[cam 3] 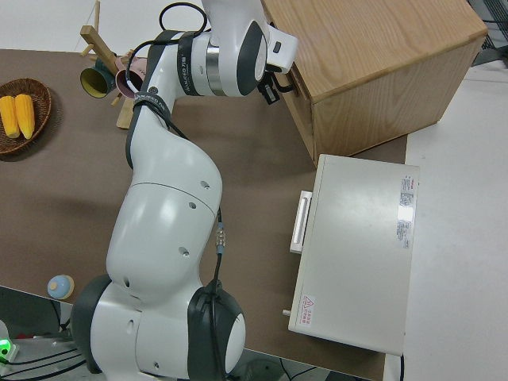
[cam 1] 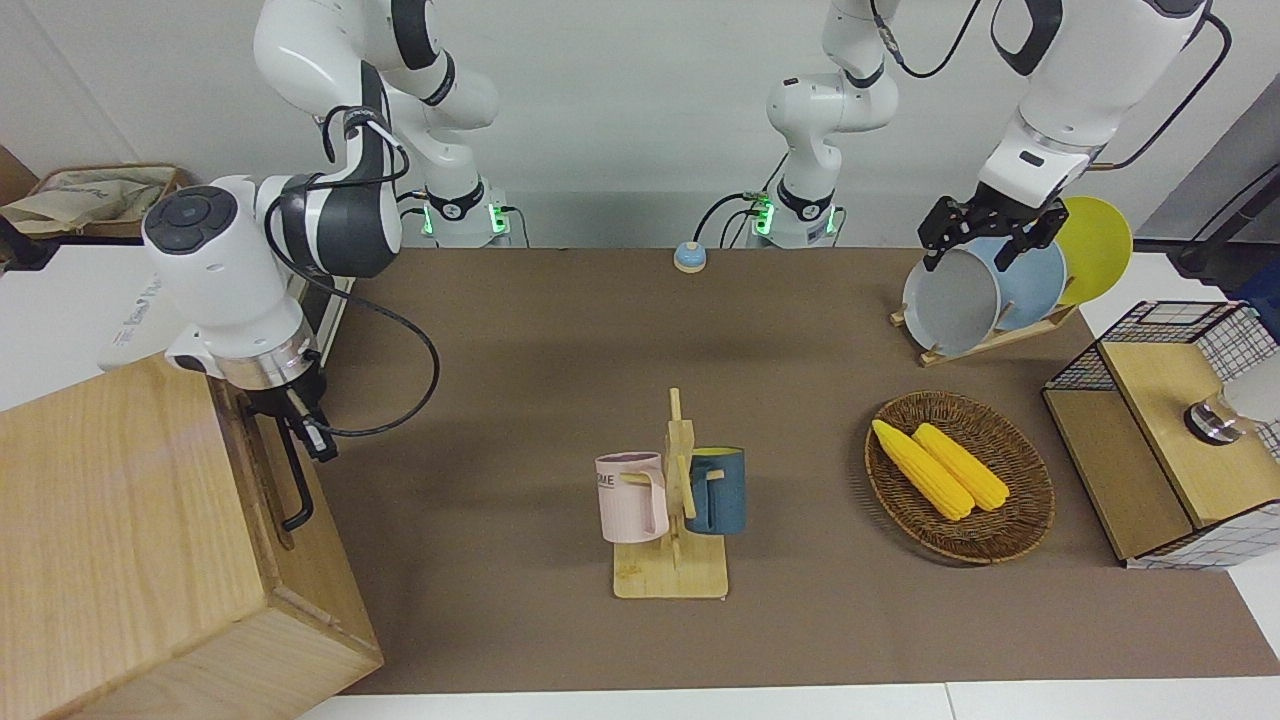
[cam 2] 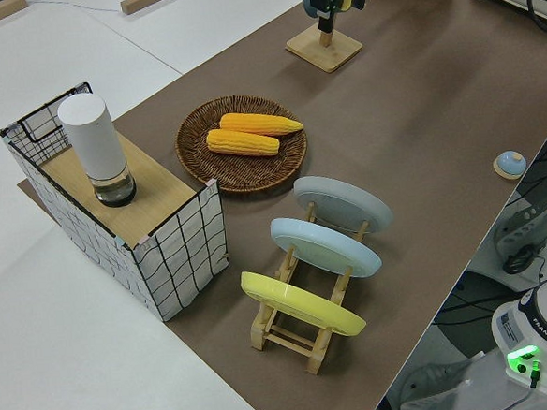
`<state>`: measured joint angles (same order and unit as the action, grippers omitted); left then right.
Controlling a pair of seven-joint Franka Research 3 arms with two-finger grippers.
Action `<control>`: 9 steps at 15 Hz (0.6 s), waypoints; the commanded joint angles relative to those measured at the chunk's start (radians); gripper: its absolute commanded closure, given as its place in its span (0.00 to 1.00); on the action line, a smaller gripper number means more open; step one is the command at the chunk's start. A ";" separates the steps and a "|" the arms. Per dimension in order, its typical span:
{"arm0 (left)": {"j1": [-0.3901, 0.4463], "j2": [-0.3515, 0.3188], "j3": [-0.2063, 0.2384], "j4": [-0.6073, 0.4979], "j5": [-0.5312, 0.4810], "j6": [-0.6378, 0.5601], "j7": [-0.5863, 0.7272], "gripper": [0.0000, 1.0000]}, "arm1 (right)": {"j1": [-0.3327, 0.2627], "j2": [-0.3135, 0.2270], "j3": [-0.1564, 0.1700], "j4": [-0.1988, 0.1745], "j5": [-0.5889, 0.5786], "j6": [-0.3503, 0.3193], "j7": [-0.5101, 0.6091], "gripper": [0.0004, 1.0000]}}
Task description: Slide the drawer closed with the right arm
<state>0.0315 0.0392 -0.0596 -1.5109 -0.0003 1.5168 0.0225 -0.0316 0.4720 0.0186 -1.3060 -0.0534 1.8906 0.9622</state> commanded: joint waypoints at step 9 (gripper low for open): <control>0.004 0.011 -0.006 0.026 0.017 -0.020 0.010 0.01 | 0.006 -0.197 0.178 -0.101 0.010 -0.169 -0.239 1.00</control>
<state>0.0315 0.0392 -0.0596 -1.5109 -0.0003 1.5168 0.0225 -0.0161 0.3728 0.1628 -1.3291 -0.0527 1.7775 0.8201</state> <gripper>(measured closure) 0.004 0.991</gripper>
